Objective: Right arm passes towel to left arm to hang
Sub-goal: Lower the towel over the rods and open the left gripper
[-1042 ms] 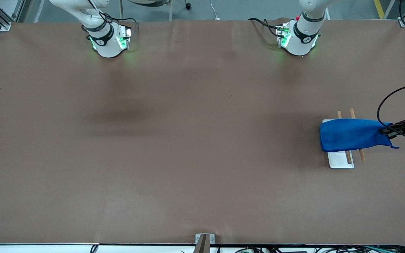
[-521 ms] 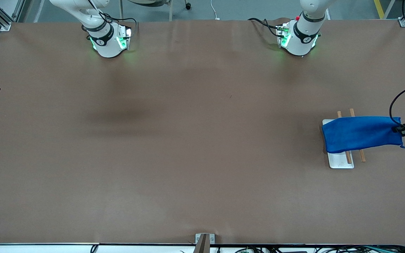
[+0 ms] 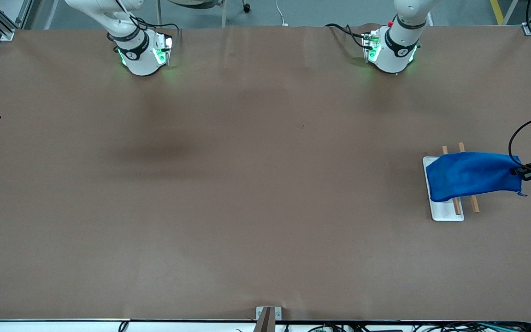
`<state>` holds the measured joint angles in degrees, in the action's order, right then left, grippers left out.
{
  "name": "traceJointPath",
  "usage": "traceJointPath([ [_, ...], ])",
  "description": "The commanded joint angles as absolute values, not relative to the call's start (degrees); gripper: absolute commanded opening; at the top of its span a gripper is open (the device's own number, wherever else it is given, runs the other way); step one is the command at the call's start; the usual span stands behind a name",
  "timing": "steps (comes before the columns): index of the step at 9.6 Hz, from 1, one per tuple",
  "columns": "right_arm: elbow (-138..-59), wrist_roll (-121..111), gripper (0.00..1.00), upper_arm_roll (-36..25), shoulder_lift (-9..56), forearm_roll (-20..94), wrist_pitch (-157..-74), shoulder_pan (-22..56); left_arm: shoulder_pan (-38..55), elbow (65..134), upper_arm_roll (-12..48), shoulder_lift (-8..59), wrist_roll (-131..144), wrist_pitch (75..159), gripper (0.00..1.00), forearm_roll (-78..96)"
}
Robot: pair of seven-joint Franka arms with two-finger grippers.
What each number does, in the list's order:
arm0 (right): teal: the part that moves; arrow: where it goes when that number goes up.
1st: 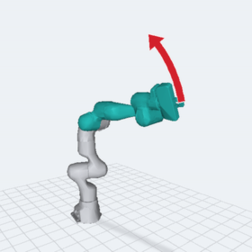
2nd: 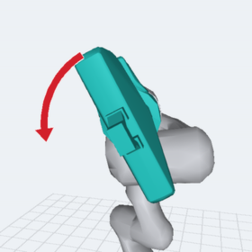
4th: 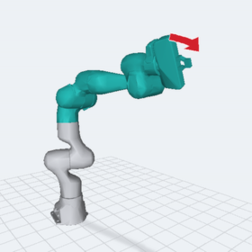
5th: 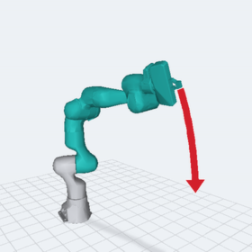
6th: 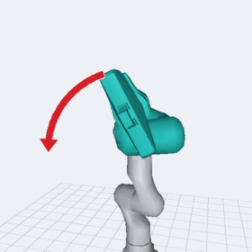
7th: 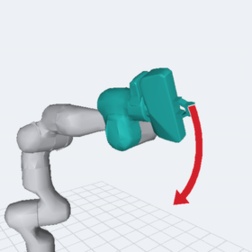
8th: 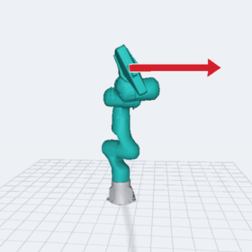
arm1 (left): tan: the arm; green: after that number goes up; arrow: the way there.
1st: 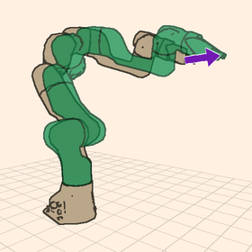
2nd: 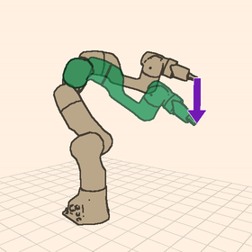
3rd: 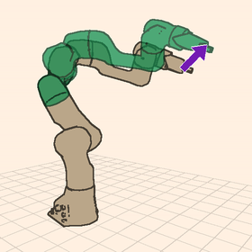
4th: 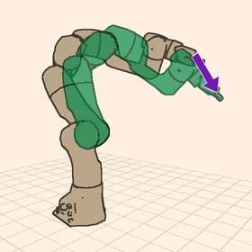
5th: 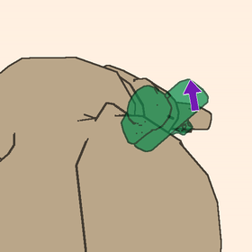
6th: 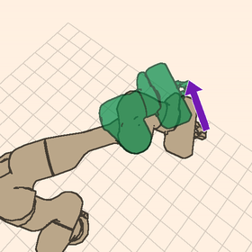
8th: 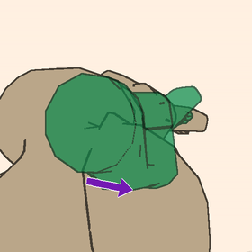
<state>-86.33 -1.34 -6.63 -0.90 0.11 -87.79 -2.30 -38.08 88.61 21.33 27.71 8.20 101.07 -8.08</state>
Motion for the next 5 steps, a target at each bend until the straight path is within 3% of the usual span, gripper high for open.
traceJointPath([
  [1,-85.96,-1.14,1.00,-6.15,-0.70,-0.35,-87.28,-2.90,-38.93,88.51,21.53,28.83,5.12,101.34,1.00,-9.23],
  [5,-85.96,-1.14,1.00,-6.15,-0.70,-0.35,-87.54,-2.99,-38.59,83.34,22.49,27.86,3.43,97.42,1.00,-9.14],
])
